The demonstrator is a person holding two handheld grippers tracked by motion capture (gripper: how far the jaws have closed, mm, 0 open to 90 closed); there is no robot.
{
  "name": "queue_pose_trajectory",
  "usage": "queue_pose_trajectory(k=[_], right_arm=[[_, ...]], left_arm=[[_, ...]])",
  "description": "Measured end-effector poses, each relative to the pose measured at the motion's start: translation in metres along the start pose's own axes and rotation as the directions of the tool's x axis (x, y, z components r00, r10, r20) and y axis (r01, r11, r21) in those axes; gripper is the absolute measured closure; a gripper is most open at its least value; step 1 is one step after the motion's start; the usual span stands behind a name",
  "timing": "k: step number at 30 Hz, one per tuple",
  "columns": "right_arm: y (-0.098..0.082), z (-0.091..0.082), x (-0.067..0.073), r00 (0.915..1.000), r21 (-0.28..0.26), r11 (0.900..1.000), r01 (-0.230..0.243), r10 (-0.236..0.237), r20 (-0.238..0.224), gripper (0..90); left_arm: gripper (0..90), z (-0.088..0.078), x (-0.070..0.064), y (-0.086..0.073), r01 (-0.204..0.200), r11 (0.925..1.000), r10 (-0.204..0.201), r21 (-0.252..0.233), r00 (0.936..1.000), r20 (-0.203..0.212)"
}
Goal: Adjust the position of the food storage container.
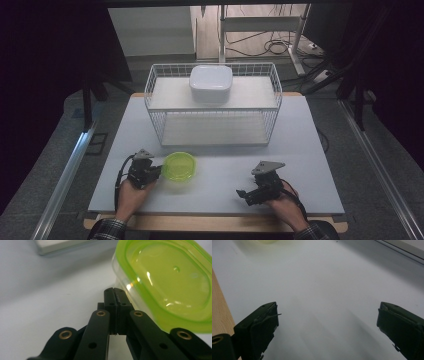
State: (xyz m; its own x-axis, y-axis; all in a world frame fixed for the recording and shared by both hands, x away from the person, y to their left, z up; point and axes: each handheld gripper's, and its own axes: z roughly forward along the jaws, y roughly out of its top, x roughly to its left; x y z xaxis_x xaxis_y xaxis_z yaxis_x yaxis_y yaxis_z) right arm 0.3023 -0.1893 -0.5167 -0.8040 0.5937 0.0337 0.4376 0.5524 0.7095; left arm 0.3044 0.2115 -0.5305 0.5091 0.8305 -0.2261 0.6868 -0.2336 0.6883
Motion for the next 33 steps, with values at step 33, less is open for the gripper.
queue_pose_trajectory(k=[33], right_arm=[[0.000, -0.001, -0.001, 1.0000, -0.004, 1.000, -0.003, 0.003, -0.007, 3.8]], left_arm=[[73.8, 0.040, -0.091, 0.011, -0.306, 0.9513, 0.301, 0.040, 0.9486, 0.098]])
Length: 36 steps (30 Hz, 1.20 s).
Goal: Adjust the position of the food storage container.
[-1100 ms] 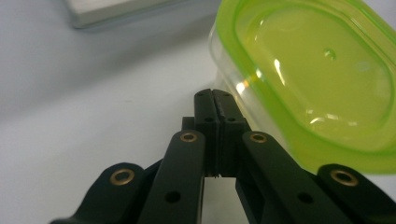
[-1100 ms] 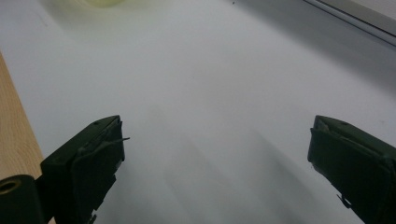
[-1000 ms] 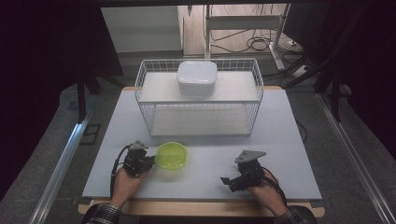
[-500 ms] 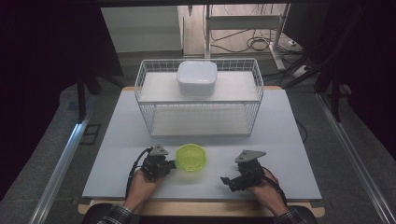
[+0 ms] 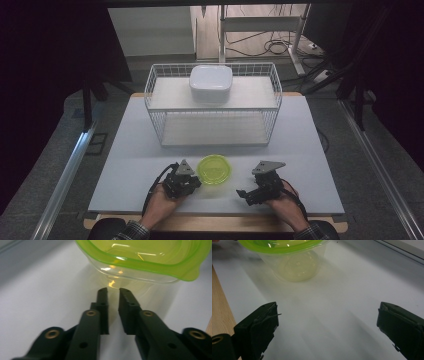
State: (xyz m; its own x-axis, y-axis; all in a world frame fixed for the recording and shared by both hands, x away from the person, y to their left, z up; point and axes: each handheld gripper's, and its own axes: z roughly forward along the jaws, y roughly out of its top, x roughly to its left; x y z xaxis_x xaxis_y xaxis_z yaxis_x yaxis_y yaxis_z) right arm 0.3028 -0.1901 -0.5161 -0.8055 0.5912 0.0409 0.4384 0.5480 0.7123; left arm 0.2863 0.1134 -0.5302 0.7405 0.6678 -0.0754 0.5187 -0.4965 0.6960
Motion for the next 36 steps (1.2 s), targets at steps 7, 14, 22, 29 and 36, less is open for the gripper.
queue_pose_trajectory(k=[7, 14, 22, 29, 36], right_arm=[[0.000, -0.001, 0.000, 1.0000, -0.004, 1.000, -0.002, 0.002, -0.004, 3.8], [0.000, -0.001, 0.000, 1.0000, -0.004, 1.000, -0.003, 0.003, -0.005, 3.8], [0.000, -0.001, 0.000, 1.0000, -0.006, 1.000, 0.000, 0.000, -0.008, 3.8], [0.000, -0.001, 0.000, 0.9999, -0.003, 1.000, 0.001, -0.001, -0.011, 3.8], [0.000, -0.001, 0.000, 0.9998, -0.002, 1.000, -0.006, 0.006, -0.018, 3.8]], left_arm=[[47.7, -0.012, -0.002, -0.002, -0.016, 0.9995, 0.015, -0.026, 0.9984, -0.054], [22.2, -0.026, 0.000, -0.007, -0.029, 0.9957, 0.025, -0.088, 0.9982, -0.054], [4.1, -0.034, -0.001, -0.017, -0.035, 0.9946, 0.030, -0.097, 0.9981, -0.053], [1.3, -0.039, 0.001, -0.027, -0.058, 0.9913, 0.052, -0.118, 0.9972, -0.053], [0.4, -0.043, 0.003, -0.035, -0.052, 0.9906, 0.047, -0.127, 0.9980, -0.043]])
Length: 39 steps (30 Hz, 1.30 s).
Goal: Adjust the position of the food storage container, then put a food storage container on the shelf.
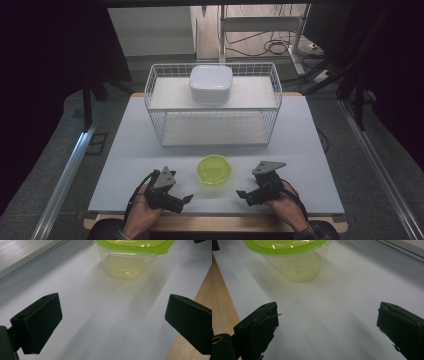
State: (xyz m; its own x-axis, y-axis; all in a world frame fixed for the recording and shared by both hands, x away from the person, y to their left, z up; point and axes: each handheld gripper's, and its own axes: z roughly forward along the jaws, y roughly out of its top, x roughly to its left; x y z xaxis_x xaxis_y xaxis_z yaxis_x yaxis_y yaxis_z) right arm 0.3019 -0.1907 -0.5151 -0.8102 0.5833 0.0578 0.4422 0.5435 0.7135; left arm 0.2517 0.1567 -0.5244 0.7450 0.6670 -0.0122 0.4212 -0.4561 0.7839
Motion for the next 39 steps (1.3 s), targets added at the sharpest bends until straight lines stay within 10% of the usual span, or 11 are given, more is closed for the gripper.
queue_pose_trajectory(k=[19, 26, 39], right_arm=[[0.011, -0.002, -0.008, 0.9969, -0.026, 0.997, -0.078, 0.078, 0.007, 3.7], [0.023, -0.002, -0.014, 0.9893, -0.031, 0.990, -0.136, 0.134, -0.056, 2.1], [0.056, -0.005, -0.025, 0.9845, -0.063, 0.986, -0.154, 0.147, -0.095, 19.2]], left_arm=[[0.6, -0.003, 0.003, -0.004, 0.011, 0.9999, -0.011, 0.007, 0.9999, 0.006], [0.9, -0.002, 0.003, -0.004, 0.005, 0.9998, -0.005, 0.018, 1.0000, -0.006], [1.1, -0.002, 0.003, -0.004, -0.005, 0.9997, 0.006, 0.022, 0.9996, -0.028]])
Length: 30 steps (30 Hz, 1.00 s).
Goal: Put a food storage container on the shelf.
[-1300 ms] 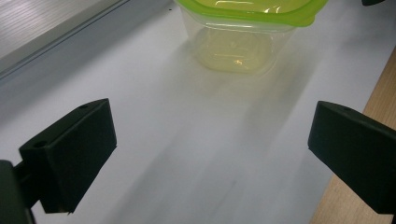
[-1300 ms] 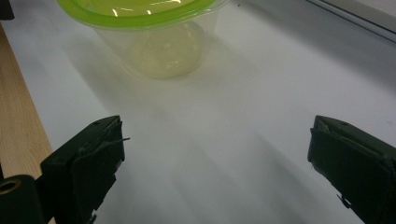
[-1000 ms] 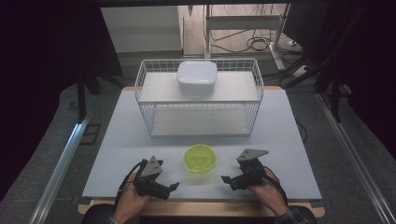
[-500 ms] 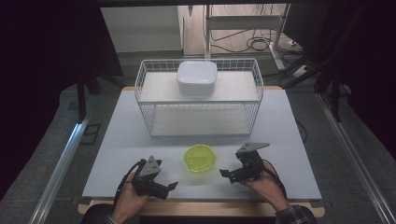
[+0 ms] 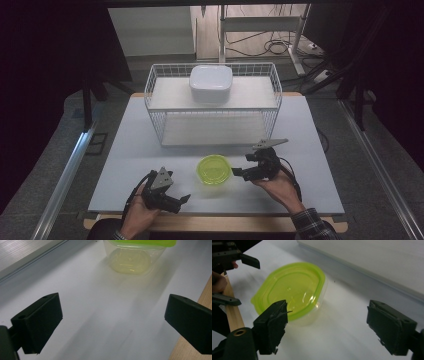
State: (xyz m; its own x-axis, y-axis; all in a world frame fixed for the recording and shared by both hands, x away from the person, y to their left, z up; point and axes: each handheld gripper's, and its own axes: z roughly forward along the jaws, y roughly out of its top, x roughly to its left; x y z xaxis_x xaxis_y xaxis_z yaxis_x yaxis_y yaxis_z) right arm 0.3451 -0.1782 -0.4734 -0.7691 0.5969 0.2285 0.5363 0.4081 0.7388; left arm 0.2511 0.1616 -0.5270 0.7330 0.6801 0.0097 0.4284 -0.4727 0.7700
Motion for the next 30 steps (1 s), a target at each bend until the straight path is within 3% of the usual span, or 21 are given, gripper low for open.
queue_pose_trajectory(k=[13, 17, 30], right_arm=[[0.031, 0.020, -0.008, 0.9981, 0.022, 1.000, -0.021, 0.023, -0.057, 33.9], [0.036, 0.027, -0.013, 0.9956, 0.048, 0.998, -0.049, 0.052, -0.077, 40.0], [0.028, 0.041, -0.021, 0.9764, 0.128, 0.983, -0.134, 0.153, -0.152, 56.4]], left_arm=[[1.4, 0.001, 0.000, -0.001, -0.007, 0.9999, 0.007, 0.014, 1.0000, -0.007], [1.5, 0.001, 0.000, -0.001, -0.011, 0.9998, 0.011, 0.016, 0.9999, -0.007], [1.9, 0.002, -0.001, 0.000, -0.021, 0.9995, 0.021, 0.021, 0.9998, -0.006]])
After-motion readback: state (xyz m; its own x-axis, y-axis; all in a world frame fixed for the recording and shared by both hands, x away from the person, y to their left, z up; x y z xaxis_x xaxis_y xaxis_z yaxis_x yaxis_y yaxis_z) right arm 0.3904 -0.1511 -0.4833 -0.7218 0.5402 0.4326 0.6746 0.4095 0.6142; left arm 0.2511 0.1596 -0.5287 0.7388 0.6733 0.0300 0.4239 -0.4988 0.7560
